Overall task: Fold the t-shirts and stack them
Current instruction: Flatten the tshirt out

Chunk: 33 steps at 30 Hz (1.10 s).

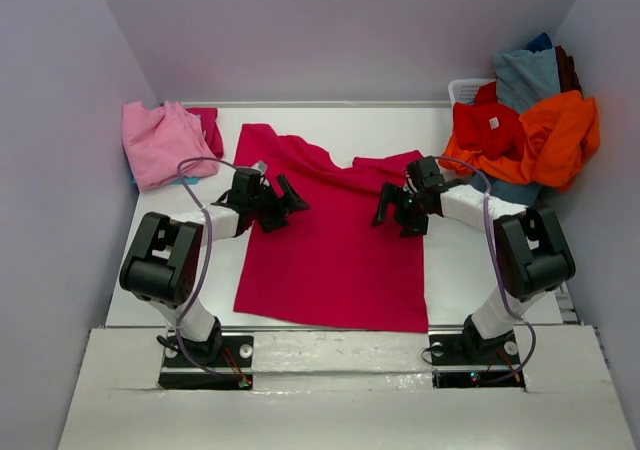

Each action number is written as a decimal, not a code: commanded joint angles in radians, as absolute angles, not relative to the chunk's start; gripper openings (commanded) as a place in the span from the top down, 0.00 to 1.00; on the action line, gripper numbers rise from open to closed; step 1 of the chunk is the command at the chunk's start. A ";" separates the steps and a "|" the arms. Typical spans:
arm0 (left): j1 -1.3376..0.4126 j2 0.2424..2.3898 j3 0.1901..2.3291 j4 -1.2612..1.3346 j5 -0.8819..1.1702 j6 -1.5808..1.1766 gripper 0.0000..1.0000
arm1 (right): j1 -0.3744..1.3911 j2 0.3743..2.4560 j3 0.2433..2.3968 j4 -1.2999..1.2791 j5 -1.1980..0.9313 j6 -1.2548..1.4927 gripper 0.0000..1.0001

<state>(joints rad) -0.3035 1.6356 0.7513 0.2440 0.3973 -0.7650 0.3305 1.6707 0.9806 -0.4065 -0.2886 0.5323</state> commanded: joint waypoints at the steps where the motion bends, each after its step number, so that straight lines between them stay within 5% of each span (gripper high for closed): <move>1: -0.330 1.615 0.678 0.316 0.365 -0.784 0.01 | 0.348 1.661 0.931 -0.370 -0.296 0.540 0.00; 33: -0.377 0.963 0.327 0.101 0.304 -0.854 0.01 | 0.367 1.212 0.615 -0.523 -0.293 0.598 0.00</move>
<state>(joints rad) -0.3725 1.0050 0.3359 0.1509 0.3241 -0.8524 0.3489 1.2682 0.6350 -0.4725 -0.3031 0.5831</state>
